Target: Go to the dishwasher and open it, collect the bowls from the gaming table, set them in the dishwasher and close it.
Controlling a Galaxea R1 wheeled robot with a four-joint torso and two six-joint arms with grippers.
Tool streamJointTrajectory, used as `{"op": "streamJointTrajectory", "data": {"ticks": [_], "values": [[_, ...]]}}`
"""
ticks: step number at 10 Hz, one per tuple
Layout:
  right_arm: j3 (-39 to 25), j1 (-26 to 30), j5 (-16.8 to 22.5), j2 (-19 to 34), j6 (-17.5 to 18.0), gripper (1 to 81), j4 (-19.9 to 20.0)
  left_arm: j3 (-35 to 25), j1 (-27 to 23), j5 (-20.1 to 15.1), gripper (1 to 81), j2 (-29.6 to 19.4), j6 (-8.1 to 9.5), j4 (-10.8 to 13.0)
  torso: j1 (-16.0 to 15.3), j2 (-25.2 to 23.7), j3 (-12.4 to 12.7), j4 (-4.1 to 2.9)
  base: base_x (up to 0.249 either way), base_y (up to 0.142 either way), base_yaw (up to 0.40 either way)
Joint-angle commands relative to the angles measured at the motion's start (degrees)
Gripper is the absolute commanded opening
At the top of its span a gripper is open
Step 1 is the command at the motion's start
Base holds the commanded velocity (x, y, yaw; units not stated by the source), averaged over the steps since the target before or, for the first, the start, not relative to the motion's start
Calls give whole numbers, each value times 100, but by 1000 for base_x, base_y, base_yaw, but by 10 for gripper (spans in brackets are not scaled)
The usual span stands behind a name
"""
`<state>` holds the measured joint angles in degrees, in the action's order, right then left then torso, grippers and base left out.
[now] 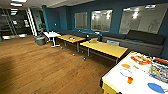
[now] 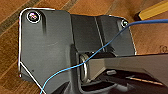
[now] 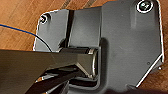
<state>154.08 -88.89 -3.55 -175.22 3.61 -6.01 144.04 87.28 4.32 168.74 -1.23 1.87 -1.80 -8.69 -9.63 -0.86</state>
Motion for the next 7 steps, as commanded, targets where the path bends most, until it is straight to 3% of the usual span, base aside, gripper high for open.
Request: {"op": "streamJointTrajectory", "data": {"ticks": [1,7], "values": [[-54,218,293,-34,-27,811,-23,-60,-207,-335,811,-7,26,51,0,0,0,0,0,0,-232],[-54,236,293,-34,-27,811,-23,-60,-207,-335,811,-16,26,51,0,0,0,0,0,0,-250]]}}
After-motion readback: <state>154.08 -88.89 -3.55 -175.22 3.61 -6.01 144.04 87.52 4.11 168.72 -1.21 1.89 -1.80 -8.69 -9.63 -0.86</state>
